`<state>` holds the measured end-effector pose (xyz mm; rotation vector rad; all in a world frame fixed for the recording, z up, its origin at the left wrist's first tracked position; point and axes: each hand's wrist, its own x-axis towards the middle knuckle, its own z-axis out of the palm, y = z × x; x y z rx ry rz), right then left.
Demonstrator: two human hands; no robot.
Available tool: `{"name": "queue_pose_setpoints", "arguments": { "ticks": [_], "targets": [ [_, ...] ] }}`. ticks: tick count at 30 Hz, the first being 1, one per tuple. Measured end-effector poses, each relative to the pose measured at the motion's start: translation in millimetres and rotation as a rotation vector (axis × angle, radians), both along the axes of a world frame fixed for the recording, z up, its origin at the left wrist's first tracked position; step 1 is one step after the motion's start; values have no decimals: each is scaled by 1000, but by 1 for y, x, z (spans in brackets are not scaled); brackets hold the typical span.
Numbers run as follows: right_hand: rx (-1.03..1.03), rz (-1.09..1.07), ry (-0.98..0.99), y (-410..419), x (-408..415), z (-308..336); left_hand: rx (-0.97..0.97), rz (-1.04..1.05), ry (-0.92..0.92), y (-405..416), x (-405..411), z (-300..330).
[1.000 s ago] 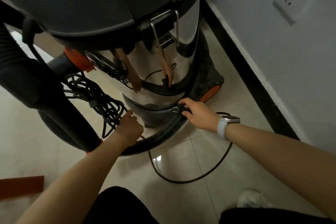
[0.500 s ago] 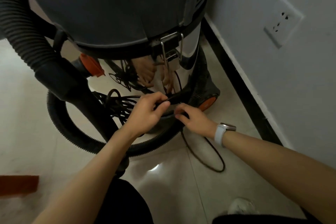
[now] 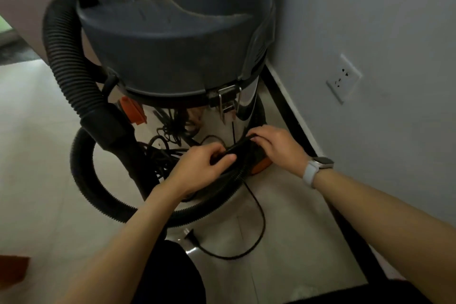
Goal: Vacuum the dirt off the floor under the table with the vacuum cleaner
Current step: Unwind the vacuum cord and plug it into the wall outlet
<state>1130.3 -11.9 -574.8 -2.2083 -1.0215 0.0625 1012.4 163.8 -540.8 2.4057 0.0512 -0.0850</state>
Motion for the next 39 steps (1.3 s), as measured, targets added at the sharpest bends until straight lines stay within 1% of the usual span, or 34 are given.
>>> {"name": "queue_pose_setpoints", "arguments": {
  "ticks": [2,3,4,6,8,10,12,15,17,18,20,23,25,28,29,31,33,34,37,39],
  "targets": [
    [2,47,-167,-6,8,37,-68,-11,-99,-10,6,17],
    [12,66,-223,-6,11,56,-135,28,-182,-14,9,27],
    [28,68,-239,-7,14,73,-216,92,-269,-16,11,37],
    [33,3,-169,-16,22,92,-350,212,-403,-15,13,53],
    [31,-147,-48,-36,29,96,-394,296,-453,-6,13,60],
    [67,-290,8,-60,33,94,-360,352,-457,7,11,63],
    [95,-332,-49,-74,30,102,-287,285,-413,13,10,71],
    [19,-196,-311,-65,20,139,-258,59,-283,-11,20,100],
    [-88,-87,-442,-51,15,168,-190,-24,-289,-34,30,117],
    [-125,-52,-474,-47,14,179,-147,-31,-341,-41,33,123],
    [-140,-38,-455,-49,10,192,-124,17,-473,-40,33,126],
    [-50,-136,-333,-73,10,187,-207,116,-563,-22,21,116],
    [29,-244,-264,-84,9,178,-216,176,-566,-15,14,108],
    [190,-365,-267,-74,4,174,-227,173,-495,-15,14,106],
    [210,-350,-306,-65,0,178,-262,145,-455,-18,16,111],
    [156,-237,-439,-49,-8,190,-308,51,-411,-24,20,126],
    [78,-116,-568,-40,-14,204,-279,-34,-475,-31,24,143],
    [63,-91,-592,-39,-14,211,-251,-53,-538,-34,27,149],
    [47,-106,-599,-49,-14,219,-207,-55,-678,-42,32,157],
    [48,-184,-547,-65,-9,210,-270,3,-759,-42,29,156]
  ]
}}
